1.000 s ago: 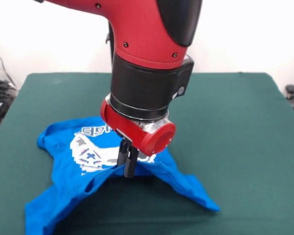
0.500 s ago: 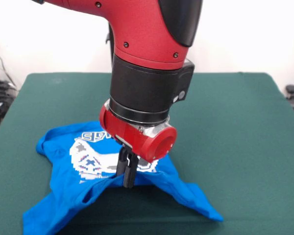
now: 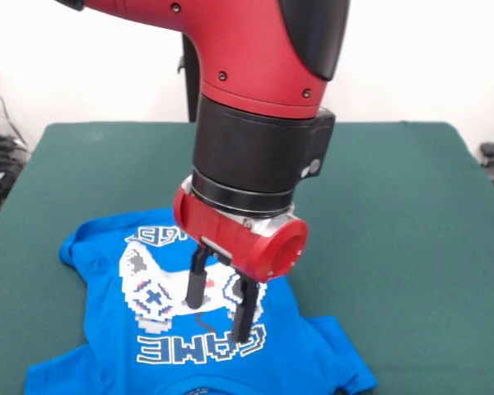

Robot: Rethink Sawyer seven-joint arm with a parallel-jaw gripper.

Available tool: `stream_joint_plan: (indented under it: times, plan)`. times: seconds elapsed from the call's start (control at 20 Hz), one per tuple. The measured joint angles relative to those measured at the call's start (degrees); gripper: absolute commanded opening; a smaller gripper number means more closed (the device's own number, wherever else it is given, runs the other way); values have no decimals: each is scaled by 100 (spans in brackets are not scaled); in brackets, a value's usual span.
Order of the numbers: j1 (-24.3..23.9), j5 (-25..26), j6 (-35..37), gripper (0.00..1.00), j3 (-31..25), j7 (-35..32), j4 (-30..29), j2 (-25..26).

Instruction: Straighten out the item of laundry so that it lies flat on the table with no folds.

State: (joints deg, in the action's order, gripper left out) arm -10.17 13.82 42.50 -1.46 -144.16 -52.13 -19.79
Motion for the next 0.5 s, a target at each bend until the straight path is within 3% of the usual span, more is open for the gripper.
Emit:
stream_joint_plan:
  times: [0.5]
  plan:
    - [65,-69,-8,100,-1,0,0,0]
